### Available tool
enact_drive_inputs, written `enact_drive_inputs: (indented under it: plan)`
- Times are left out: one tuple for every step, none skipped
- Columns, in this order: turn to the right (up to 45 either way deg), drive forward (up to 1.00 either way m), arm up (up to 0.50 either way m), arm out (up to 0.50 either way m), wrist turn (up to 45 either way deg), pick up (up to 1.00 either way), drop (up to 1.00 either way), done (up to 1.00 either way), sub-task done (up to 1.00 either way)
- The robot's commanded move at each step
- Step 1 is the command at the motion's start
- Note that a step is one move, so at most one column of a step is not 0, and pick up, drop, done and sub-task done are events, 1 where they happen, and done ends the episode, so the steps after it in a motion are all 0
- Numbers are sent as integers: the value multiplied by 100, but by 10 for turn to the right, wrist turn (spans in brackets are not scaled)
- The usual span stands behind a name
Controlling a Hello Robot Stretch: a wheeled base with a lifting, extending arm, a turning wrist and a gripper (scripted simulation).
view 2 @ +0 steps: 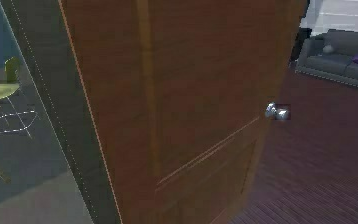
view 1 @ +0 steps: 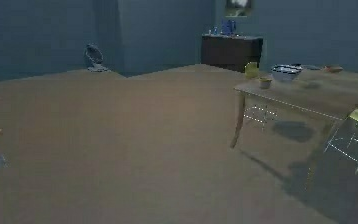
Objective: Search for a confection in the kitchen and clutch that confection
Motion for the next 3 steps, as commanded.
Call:
enact_drive_inputs:
  plan:
    - [0,30,0,0,0,0,0,0,0]
    - [450,0,0,0,0,0,0,0,0]
    - [30,0,0,0,0,0,0,0,0]
